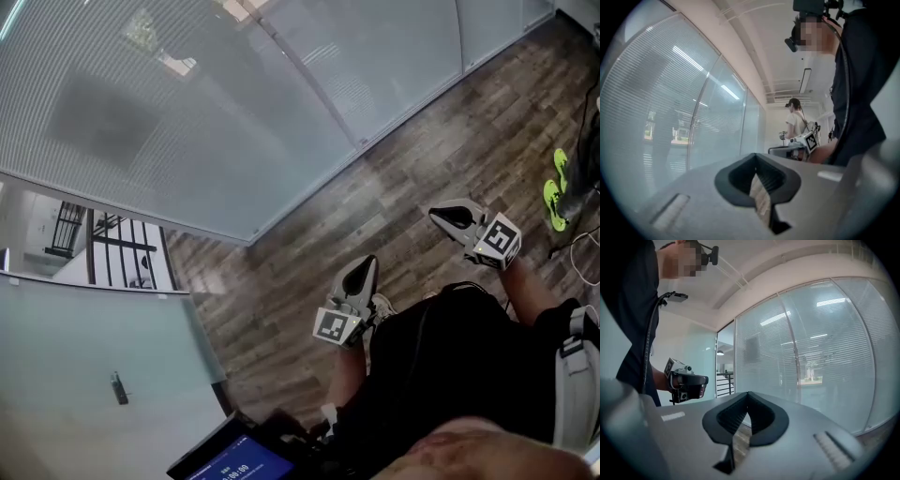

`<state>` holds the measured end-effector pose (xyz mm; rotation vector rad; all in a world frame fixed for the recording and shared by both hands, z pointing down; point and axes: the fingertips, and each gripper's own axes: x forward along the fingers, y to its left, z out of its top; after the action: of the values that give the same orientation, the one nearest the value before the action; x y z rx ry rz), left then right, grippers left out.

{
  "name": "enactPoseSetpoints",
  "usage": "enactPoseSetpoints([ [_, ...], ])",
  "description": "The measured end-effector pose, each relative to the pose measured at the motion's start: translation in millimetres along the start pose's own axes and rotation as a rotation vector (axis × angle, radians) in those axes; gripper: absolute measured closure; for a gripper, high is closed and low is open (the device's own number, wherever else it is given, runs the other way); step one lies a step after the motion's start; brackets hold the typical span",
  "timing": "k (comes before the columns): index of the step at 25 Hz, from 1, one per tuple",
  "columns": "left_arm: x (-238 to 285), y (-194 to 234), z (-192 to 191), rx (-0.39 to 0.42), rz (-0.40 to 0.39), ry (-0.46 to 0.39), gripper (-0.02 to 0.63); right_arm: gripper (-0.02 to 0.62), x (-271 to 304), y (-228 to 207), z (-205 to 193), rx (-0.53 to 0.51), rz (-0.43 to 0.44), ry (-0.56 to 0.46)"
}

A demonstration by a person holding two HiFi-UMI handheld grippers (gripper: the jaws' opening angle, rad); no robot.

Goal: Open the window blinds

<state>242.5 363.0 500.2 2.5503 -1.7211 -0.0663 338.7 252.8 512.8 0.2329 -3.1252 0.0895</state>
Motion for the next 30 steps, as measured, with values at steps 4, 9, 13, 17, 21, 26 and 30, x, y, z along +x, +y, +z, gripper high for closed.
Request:
enactPoseSetpoints([
  [4,-2.4,-2.5,-2.1,-0.003,0.003,0.000,0.607,0.591,0.0,2.9,0.3,0.005,0.000,-0.005],
  [9,-4.1,-1.0,1.9,-0.004,0.011,-0.006,0.607,0.591,4.5,4.2,2.9,0.045,0.022,-0.015],
  [13,-8.5,-0.3,-4.3,-0.015,0.016,0.012,0.607,0.591,8.9,12.1,-0.7,0.058,0.065,-0.019],
  [17,-5.3,0.2,-6.4,-0.017,0.018,0.013,0.607,0.589,14.0,16.2,-4.9,0.025,0.095,-0.007],
  [21,-5.5,1.0,-6.4,-0.016,0.025,0.018,0.607,0.590,15.1,17.8,-8.1,0.032,0.109,0.002],
  [26,-2.2,2.7,-3.2,-0.016,0.035,0.027,0.607,0.589,15.7,11.7,-4.0,0.036,0.110,-0.004],
  [30,1.5,1.8,-1.5,-0.016,0.039,0.031,0.607,0.591,19.1,9.4,-17.4,0.002,0.105,0.043],
])
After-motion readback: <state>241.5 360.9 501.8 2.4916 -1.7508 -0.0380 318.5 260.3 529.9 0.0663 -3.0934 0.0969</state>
